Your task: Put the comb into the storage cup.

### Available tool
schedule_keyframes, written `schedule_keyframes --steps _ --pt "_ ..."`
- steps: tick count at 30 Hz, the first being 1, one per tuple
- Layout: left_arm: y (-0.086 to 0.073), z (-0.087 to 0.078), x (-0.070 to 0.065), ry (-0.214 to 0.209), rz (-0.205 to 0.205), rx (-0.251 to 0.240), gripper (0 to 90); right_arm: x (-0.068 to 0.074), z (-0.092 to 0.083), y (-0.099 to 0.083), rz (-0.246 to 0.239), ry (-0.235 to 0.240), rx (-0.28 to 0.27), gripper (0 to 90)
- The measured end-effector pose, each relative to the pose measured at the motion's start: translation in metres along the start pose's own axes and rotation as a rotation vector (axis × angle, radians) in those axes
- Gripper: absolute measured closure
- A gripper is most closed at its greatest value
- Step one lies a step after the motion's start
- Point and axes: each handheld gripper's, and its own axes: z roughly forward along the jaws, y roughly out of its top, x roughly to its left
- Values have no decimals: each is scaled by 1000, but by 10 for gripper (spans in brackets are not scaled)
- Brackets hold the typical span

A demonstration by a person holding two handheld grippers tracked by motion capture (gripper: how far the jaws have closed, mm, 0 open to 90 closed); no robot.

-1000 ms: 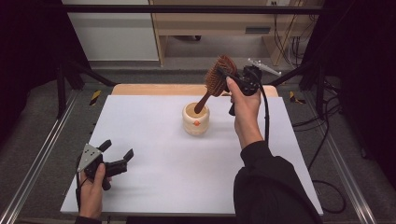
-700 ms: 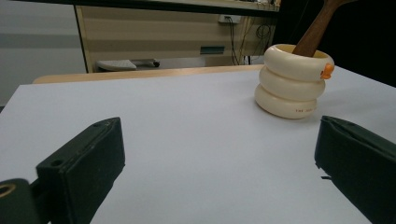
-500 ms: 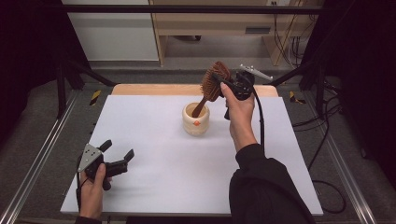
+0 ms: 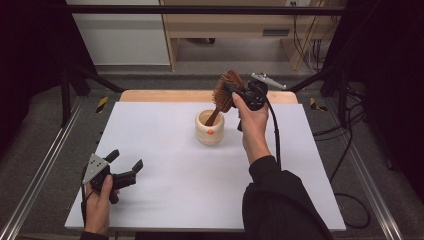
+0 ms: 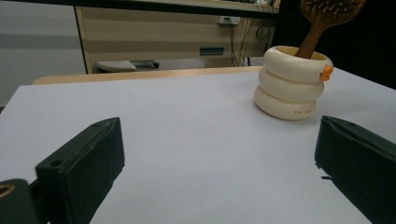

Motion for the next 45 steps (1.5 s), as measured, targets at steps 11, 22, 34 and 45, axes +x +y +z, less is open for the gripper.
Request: schedule_keyframes --steps 11,22,34,45 --pt "0 1 0 -3 0 1 16 -2 4 -5 5 -1 3 516" --pt "0 1 0 -6 0 1 16 1 10 -12 -9 4 22 515" --pt "0 1 0 -7 1 3 16 -4 13 -21 17 1 28 515" --pt "0 1 0 -7 1 4 16 -5 14 -24 23 5 27 515"
